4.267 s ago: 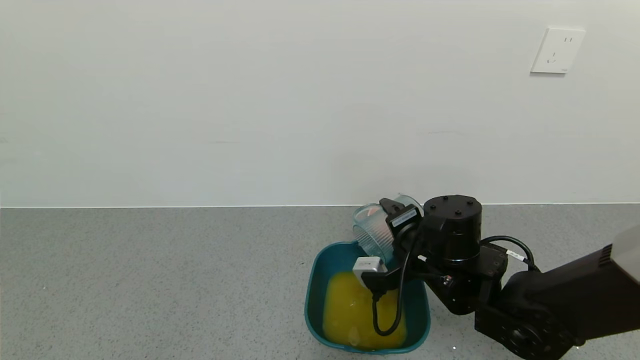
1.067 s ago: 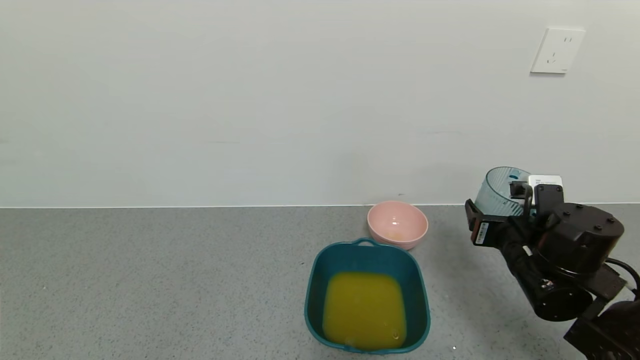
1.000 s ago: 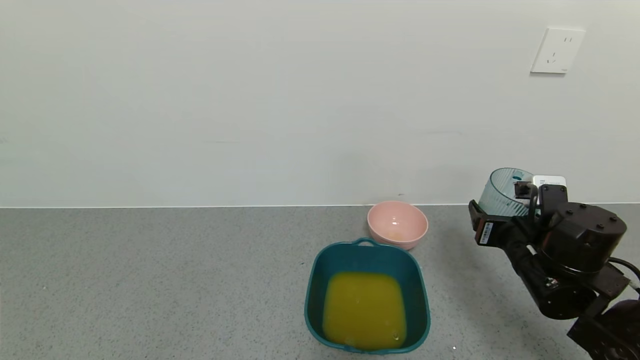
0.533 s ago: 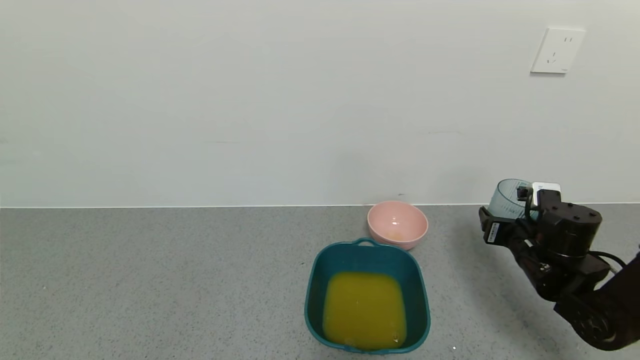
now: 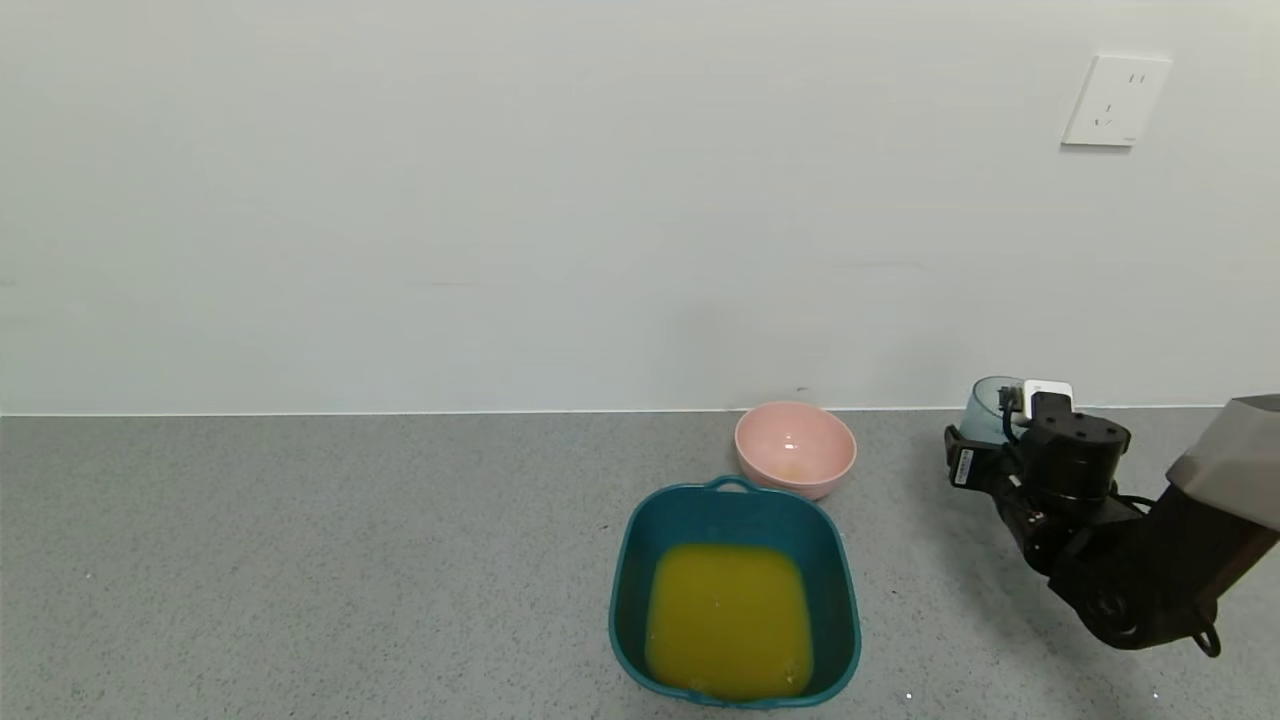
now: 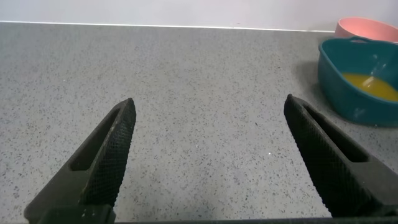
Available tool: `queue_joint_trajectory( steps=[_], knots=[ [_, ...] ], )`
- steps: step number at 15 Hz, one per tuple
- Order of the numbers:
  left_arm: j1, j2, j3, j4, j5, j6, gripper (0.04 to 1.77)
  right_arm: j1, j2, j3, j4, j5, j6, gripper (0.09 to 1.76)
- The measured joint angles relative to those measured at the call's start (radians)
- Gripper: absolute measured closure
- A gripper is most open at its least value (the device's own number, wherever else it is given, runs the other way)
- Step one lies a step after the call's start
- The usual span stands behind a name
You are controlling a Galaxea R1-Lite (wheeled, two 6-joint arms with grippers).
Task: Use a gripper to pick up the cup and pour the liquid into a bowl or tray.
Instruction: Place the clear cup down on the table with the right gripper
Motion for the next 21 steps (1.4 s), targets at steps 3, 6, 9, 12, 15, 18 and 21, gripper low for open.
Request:
queue_joint_trajectory(
  steps=[3,6,9,12,15,18,21],
  knots=[
    [0.0,0.0,0.0,0.0,0.0,0.0,0.09,-0.001,0.053,-0.047,0.005,0.001,-0.001,0.49],
    [0.0,0.0,0.0,0.0,0.0,0.0,0.09,-0.003,0.086,-0.101,0.043,0.001,-0.002,0.49],
    [0.0,0.0,0.0,0.0,0.0,0.0,0.09,-0.005,0.11,-0.146,0.067,0.001,-0.002,0.49],
    [0.0,0.0,0.0,0.0,0.0,0.0,0.09,-0.008,0.134,-0.172,0.07,0.001,-0.002,0.49],
    [0.0,0.0,0.0,0.0,0.0,0.0,0.09,-0.009,0.155,-0.183,0.068,0.0,-0.001,0.49],
    [0.0,0.0,0.0,0.0,0.0,0.0,0.09,-0.009,0.168,-0.187,0.066,0.001,-0.002,0.49],
    [0.0,0.0,0.0,0.0,0.0,0.0,0.09,-0.008,0.175,-0.187,0.064,0.0,-0.002,0.49]
  ],
)
